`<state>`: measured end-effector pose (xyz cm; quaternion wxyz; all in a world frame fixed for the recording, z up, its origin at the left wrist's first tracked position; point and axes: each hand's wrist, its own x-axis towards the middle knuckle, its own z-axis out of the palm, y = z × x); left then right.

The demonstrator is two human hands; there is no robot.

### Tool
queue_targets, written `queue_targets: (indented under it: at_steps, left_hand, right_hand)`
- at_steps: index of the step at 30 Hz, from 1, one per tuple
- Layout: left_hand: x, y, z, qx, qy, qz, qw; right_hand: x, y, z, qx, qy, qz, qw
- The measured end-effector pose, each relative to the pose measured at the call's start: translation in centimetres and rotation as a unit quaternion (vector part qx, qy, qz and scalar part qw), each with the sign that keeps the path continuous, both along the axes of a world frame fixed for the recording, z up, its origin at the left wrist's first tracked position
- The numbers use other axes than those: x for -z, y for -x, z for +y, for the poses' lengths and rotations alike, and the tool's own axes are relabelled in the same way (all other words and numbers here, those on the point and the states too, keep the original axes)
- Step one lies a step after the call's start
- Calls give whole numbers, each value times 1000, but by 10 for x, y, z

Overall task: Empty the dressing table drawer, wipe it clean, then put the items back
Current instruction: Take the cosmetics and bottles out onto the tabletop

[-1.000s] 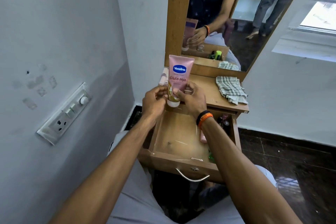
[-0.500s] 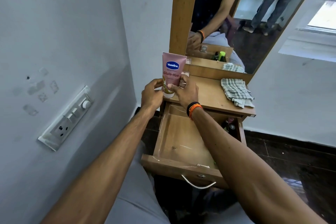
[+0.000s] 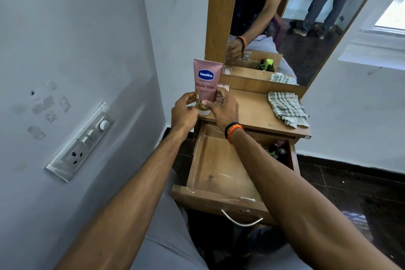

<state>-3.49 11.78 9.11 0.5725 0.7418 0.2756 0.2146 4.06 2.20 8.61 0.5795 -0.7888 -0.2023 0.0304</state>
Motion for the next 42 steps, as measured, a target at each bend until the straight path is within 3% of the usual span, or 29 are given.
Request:
queue_targets:
  at_steps: [13,17,20,25,29,36,42]
  left_hand:
    - [15,4,-10,-19,10,-3,1000]
    - [13,12,-23,-102,-4,-21,995]
    - [14,17,-43,-143,-35,-44,988]
    - [29,10,-81,-32,-45,-27,998]
    - [50,-3,-104,69,-7,65,995]
    - [84,-13,-127,174,21,185,967]
    - [87,-23,-140,184,44,226,955]
  right_hand:
    - [17,0,-10,7,-13,32,999]
    - [17,3,-20,32,-15,25,999]
    - [21,7,-35,104,-8,1,995]
    - [23,13,-71,212,25,1,977]
    - [28,9,-103,220,166,15,961]
    - [34,-4,-139,160,437,47,884]
    - [39,-5,-145,96,510,18,855]
